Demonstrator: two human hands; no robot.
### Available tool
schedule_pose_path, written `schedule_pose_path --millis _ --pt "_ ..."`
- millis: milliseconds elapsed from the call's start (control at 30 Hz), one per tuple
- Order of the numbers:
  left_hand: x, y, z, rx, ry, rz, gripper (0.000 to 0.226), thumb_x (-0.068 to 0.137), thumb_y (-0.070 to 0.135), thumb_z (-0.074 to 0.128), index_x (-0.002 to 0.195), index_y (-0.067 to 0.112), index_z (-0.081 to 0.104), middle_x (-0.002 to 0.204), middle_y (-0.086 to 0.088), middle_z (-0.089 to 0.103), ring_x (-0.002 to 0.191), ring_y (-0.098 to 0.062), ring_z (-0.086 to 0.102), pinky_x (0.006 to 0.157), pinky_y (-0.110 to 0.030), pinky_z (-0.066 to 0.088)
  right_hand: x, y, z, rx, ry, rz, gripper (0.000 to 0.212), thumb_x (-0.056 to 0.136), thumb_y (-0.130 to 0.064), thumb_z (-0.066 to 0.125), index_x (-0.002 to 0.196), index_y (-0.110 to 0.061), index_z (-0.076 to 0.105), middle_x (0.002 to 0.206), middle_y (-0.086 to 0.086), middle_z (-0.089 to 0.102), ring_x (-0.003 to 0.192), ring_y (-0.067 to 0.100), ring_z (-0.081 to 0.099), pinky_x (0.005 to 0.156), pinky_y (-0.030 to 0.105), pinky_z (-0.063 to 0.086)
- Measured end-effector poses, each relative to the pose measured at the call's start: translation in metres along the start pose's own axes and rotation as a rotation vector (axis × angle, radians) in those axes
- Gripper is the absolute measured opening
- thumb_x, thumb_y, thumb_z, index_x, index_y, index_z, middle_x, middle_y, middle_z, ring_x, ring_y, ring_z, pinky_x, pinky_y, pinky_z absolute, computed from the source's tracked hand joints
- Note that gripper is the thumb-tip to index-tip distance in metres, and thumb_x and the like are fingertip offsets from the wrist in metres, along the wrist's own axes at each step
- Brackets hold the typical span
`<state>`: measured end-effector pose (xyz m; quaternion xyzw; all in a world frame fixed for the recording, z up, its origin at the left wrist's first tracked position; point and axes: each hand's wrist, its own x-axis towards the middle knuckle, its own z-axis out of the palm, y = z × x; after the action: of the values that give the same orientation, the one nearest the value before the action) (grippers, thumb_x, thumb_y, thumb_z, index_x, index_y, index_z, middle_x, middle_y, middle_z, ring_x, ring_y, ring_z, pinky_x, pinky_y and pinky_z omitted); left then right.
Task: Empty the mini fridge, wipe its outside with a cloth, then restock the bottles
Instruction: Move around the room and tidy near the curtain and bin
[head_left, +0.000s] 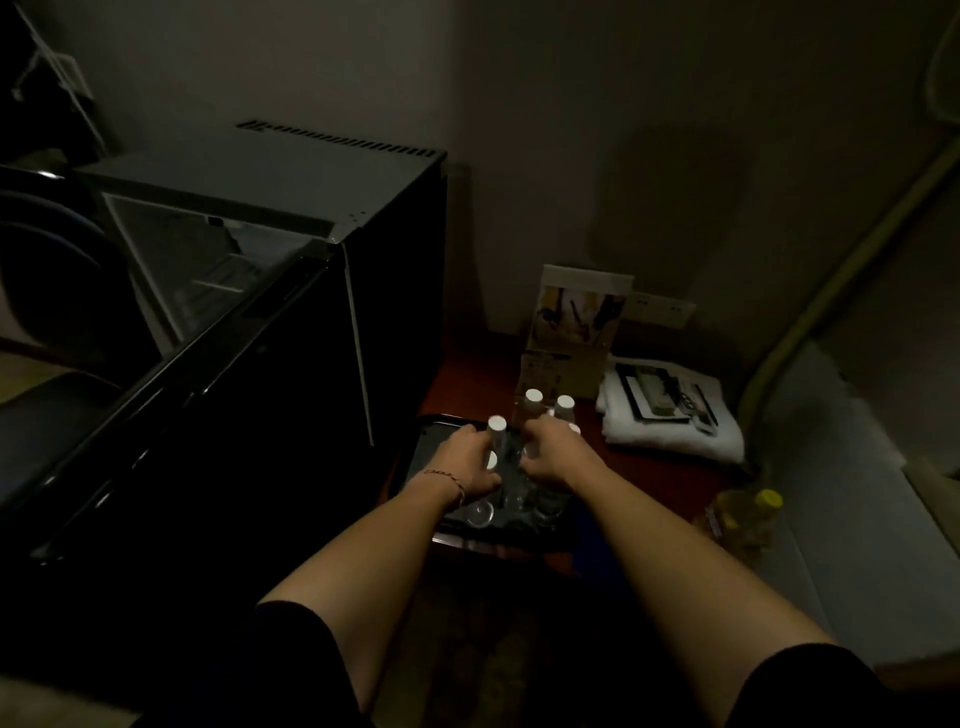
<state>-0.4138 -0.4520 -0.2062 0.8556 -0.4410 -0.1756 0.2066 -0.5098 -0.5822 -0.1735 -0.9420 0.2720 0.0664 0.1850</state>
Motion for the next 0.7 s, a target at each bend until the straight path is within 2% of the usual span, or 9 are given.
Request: schedule_pose_path --millis 133,267,433,600,700 --pt "-0.032 0.000 0.001 -0.016 0.005 0.012 0.042 0.082 0.030 0.075 0.121 0.023 0.060 0.111 0.002 0.047 0.103 -0.018 0.052 0.086 -0.028 0.044 -0.038 -0.008 0.013 0.018 -0.023 0.013 0.022 0.086 -0.021 0.066 0.108 -0.017 0.063 0.114 0.005 0.058 0.097 0.024 0.061 0.088 0.045 0.055" --pt "-0.077 0.003 0.000 0.016 0.012 0.007 0.038 0.082 0.030 0.073 0.117 0.019 0.059 0.110 0.000 0.046 0.103 -0.020 0.051 0.089 -0.032 0.047 -0.077 -0.020 0.023 -0.013 -0.027 -0.004 0.028 0.085 -0.021 0.069 0.112 -0.018 0.061 0.116 0.003 0.057 0.099 0.022 0.060 0.088 0.042 0.055" --pt "-0.149 0.001 0.004 0.031 0.050 -0.072 0.041 0.080 0.031 0.076 0.116 0.020 0.059 0.111 0.003 0.047 0.102 -0.017 0.053 0.086 -0.028 0.047 -0.135 -0.045 0.044 -0.011 -0.030 -0.026 0.036 0.086 -0.021 0.070 0.120 -0.021 0.059 0.121 0.000 0.054 0.102 0.019 0.060 0.090 0.039 0.055" --pt "-0.231 -0.011 0.009 0.063 0.146 -0.162 0.036 0.079 0.031 0.075 0.109 0.016 0.060 0.110 0.000 0.049 0.103 -0.019 0.055 0.084 -0.028 0.046 -0.193 -0.079 0.071 -0.089 -0.044 -0.126 0.026 0.087 -0.022 0.068 0.110 -0.017 0.060 0.115 0.002 0.053 0.100 0.022 0.059 0.088 0.042 0.055" --pt "-0.282 -0.025 0.012 0.015 0.158 -0.204 0.037 0.080 0.031 0.075 0.112 0.018 0.061 0.108 0.002 0.048 0.099 -0.015 0.052 0.080 -0.026 0.044 -0.220 -0.106 0.090 -0.081 -0.066 -0.196 0.022 0.085 -0.023 0.069 0.105 -0.018 0.061 0.111 0.001 0.058 0.096 0.022 0.061 0.085 0.044 0.056"
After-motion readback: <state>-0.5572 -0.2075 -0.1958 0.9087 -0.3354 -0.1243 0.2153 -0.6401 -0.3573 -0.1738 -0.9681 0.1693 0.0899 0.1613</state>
